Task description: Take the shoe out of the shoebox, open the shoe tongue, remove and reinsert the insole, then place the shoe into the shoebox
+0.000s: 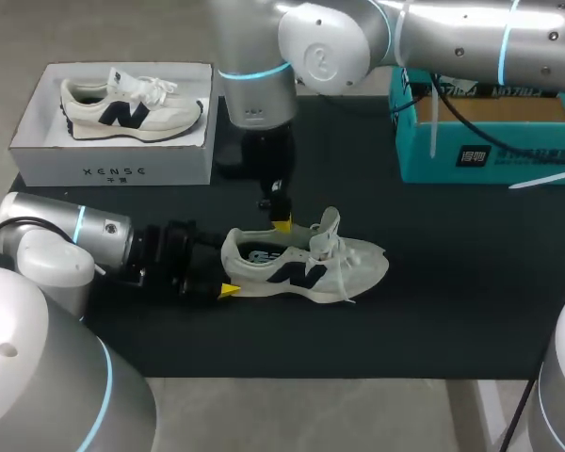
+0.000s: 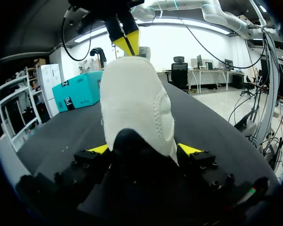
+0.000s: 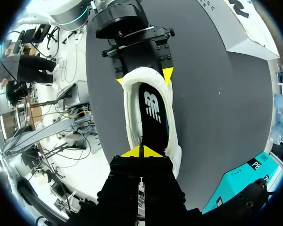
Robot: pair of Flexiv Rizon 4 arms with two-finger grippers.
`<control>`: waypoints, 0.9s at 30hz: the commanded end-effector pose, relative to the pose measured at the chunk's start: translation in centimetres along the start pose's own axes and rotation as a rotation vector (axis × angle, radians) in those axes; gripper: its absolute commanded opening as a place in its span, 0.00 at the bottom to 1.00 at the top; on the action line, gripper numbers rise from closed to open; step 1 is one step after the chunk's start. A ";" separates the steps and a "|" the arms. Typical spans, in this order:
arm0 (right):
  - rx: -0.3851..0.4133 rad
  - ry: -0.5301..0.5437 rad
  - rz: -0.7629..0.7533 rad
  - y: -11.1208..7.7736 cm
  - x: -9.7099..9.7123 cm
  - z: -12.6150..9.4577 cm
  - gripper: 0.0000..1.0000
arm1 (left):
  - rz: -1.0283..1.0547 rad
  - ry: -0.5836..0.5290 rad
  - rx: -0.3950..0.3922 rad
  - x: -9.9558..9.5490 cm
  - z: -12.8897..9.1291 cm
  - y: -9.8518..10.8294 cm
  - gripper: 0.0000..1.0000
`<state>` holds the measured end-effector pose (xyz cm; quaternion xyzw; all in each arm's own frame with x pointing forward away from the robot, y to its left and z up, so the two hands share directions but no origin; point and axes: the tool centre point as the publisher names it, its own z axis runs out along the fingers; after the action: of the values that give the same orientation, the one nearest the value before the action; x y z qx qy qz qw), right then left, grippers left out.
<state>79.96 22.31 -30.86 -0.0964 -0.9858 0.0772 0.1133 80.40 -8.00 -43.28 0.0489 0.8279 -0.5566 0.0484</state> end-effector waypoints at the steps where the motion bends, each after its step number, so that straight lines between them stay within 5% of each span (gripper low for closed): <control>1: -0.024 -0.012 0.013 -0.4 0.2 1.2 0.00 | 0.001 -0.003 0.000 0.2 0.3 0.3 0.00; 27: -0.012 -0.100 0.108 1.0 -3.8 4.6 0.00 | 0.001 -0.003 0.000 0.2 0.3 0.3 0.00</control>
<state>82.18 21.44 -35.91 -0.1462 -0.9846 0.0774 0.0571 80.40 -8.01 -43.28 0.0488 0.8279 -0.5566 0.0485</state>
